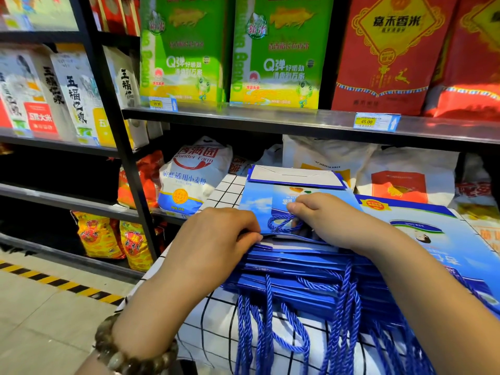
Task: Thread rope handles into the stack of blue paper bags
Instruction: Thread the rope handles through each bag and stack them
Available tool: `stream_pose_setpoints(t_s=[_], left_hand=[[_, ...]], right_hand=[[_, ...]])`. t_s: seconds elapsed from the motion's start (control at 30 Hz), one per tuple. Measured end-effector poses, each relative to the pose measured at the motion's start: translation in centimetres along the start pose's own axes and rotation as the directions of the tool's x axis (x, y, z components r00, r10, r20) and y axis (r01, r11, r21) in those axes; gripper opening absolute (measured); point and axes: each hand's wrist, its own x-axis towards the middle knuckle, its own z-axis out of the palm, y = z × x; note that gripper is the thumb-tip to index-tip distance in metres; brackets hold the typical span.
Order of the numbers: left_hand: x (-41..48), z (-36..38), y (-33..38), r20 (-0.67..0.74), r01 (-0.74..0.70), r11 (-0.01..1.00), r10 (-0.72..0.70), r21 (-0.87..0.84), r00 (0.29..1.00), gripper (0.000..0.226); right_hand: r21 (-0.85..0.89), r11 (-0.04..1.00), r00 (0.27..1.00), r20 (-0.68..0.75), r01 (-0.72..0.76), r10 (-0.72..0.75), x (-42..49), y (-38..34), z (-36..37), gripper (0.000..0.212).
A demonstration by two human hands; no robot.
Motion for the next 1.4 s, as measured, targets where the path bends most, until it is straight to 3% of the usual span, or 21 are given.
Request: stream_pose_setpoints(t_s=[0.2,0.3,0.33,0.47,0.63,0.77,0.87,0.93,1.03,1.1,1.2,1.27,1.33,1.4], left_hand=[[0.1,-0.1,0.2,-0.008,0.002,1.0,-0.002,0.026,1.0,0.014],[-0.1,-0.1,0.4,-0.058,-0.023,0.998,0.026,0.052,0.998,0.015],[0.0,0.1,0.4,-0.085,-0.03,0.999,0.033,0.033,0.996,0.015],[0.3,0.7,0.3,-0.234,-0.072,0.995,0.055,-0.065,0.971,0.015],[0.3,1.4,0.6,-0.343,-0.082,0.954,-0.023,-0.289,0.939,0.018],[0.1,1.6,0.7,-0.485,-0.113,0.94,-0.061,-0.321,0.872,0.019],[-0.3,1.4,0.8,-0.612,-0.161,0.924,-0.092,-0.346,0.785,0.027],[-0.5,1.5,1.3,-0.653,-0.2,0.914,-0.086,-0.352,0.753,0.032],[-0.6,2.4,2.6,-0.59,-0.205,0.884,-0.094,-0.42,0.802,0.046],[-0.6,3.2,3.6,-0.485,-0.179,0.841,-0.109,-0.51,0.868,0.058],[-0.1,3.6,5.2,-0.217,-0.112,0.751,-0.042,-0.651,0.975,0.081],[0.2,3.8,6.2,-0.142,-0.095,0.786,0.009,-0.611,0.99,0.097],[0.6,3.9,7.0,-0.168,-0.1,0.841,0.011,-0.531,0.986,0.103],[1.1,3.7,7.2,-0.233,-0.114,0.896,0.013,-0.428,0.972,0.1]], right_hand=[[-0.005,1.0,0.999,-0.035,0.007,-0.008,0.3,0.1,0.3,0.033],[-0.078,0.991,0.989,-0.099,0.105,-0.112,-0.7,-0.4,0.1,0.021],[-0.113,0.983,0.983,-0.103,0.143,-0.154,-1.5,-0.8,-0.1,0.02],[-0.477,0.862,0.98,-0.008,0.171,-0.199,-4.1,-2.6,-0.2,0.054],[-0.583,0.776,0.941,-0.061,0.238,-0.334,-4.4,-3.2,0.9,0.04],[-0.575,0.759,0.92,-0.028,0.305,-0.391,-4.9,-3.6,0.6,0.032],[-0.567,0.778,0.887,-0.169,0.27,-0.43,-4.9,-3.5,-0.2,0.031],[-0.516,0.809,0.812,-0.322,0.281,-0.487,-4.5,-3.5,-0.5,0.03],[-0.379,0.858,0.667,-0.544,0.346,-0.509,-3.8,-3.7,-0.6,0.025],[-0.323,0.876,0.583,-0.655,0.359,-0.48,-3.5,-4.1,-0.6,0.021],[-0.156,0.896,0.483,-0.797,0.415,-0.363,-3.6,-5.2,-1.2,0.017],[-0.017,0.888,0.455,-0.854,0.46,-0.251,-3.6,-5.3,-1.9,0.014],[0.193,0.831,0.461,-0.883,0.522,-0.084,-3.5,-5.1,-2.8,0.011],[0.492,0.65,0.559,-0.82,0.579,0.123,-3.7,-4.8,-3.3,0.014]])
